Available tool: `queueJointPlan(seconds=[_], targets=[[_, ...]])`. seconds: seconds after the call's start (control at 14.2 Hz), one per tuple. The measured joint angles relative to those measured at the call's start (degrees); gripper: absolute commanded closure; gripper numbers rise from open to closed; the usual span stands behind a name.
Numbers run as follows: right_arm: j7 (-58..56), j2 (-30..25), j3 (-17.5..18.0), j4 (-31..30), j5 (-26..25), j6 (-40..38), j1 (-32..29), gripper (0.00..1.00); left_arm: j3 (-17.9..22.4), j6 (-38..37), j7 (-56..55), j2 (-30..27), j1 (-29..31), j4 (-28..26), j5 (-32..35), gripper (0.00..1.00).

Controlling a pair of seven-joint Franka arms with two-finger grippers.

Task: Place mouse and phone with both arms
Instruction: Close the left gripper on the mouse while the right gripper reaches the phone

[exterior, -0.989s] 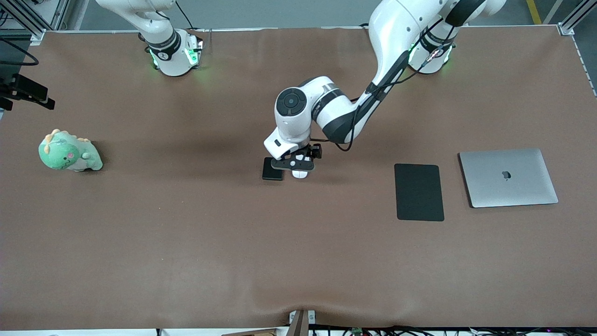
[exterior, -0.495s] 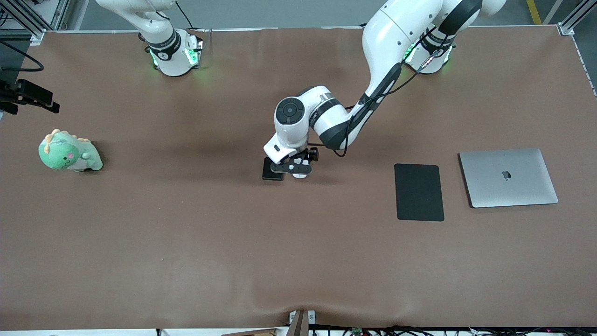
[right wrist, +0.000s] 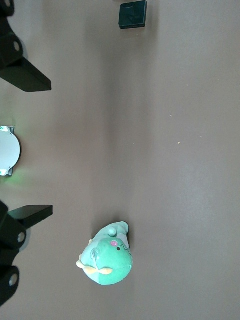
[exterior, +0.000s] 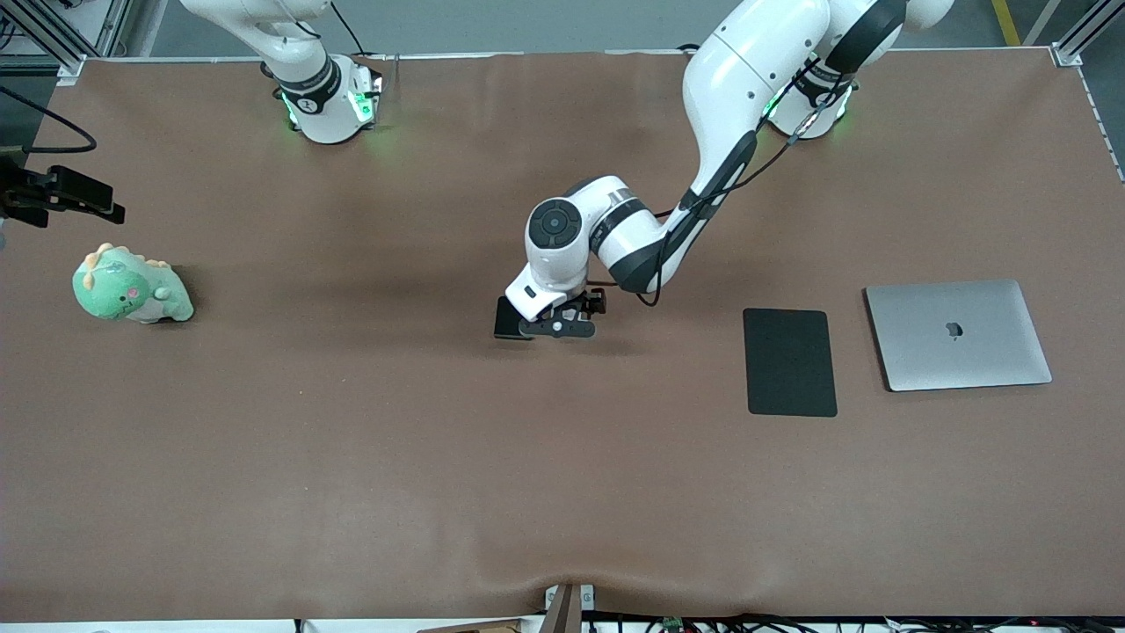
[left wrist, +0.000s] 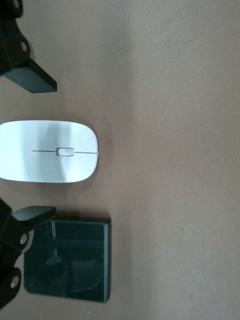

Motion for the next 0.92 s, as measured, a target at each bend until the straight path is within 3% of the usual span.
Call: queueJointPlan(seconds=[0.78, 0.85, 0.92], targets=[[-4.3, 5.1, 0.1, -0.5, 0.2, 1.3, 0.0, 0.0, 0.1, 1.3, 0.0, 2.5, -0.3, -0.6, 0.3, 0.0], [-4.3, 5.5, 0.1, -0.5, 1.0, 1.4, 0.0, 0.0, 0.1, 1.3, 0.0, 2.5, -0.4, -0.8, 0.3, 0.16], [-4.3, 6.0, 0.1, -0.5, 2.5, 1.4, 0.0, 0.0, 0.1, 1.3, 0.0, 2.5, -0.5, -1.0, 0.3, 0.71]])
